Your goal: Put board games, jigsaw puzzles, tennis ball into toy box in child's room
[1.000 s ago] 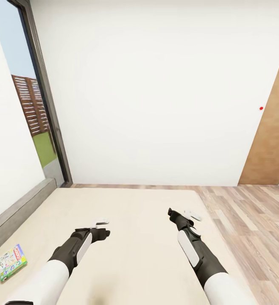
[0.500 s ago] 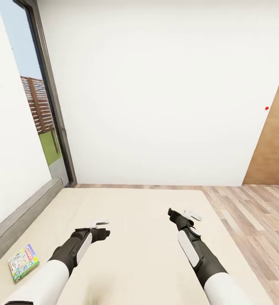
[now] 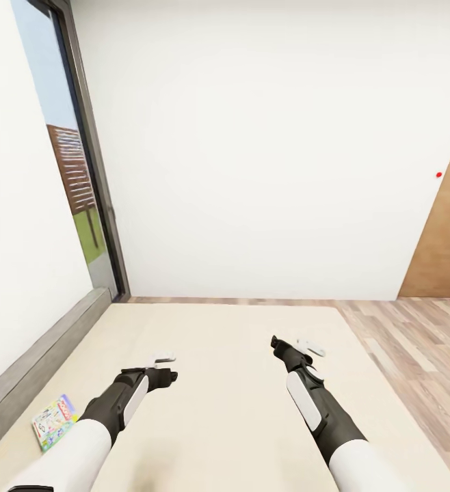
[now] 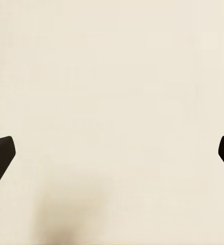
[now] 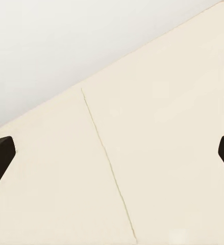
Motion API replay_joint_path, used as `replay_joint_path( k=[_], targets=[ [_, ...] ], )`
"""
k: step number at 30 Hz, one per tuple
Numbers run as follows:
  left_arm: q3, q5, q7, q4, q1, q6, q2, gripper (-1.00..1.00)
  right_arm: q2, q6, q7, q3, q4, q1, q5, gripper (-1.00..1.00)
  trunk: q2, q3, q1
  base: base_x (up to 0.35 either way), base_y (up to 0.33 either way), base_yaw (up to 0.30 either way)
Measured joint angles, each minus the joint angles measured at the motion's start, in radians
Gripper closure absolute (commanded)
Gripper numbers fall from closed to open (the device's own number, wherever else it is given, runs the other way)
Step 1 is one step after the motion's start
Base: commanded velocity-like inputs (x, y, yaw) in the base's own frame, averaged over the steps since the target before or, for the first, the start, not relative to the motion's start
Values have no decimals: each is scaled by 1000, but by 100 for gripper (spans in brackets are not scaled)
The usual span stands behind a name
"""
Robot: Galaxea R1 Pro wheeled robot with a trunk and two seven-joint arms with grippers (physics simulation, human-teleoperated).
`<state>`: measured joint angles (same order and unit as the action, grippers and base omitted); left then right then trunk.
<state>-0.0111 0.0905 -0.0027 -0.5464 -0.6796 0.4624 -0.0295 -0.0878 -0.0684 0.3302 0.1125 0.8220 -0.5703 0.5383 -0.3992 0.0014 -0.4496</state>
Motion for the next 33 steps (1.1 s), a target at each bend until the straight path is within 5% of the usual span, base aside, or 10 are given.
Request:
replay_joint_path(
  k=[33],
  targets=[
    [-1, 0, 0, 0, 0, -1, 0, -100, 0, 0, 0, 0, 0, 0, -8, -100, 0, 0, 0, 0, 174, 0]
  ],
)
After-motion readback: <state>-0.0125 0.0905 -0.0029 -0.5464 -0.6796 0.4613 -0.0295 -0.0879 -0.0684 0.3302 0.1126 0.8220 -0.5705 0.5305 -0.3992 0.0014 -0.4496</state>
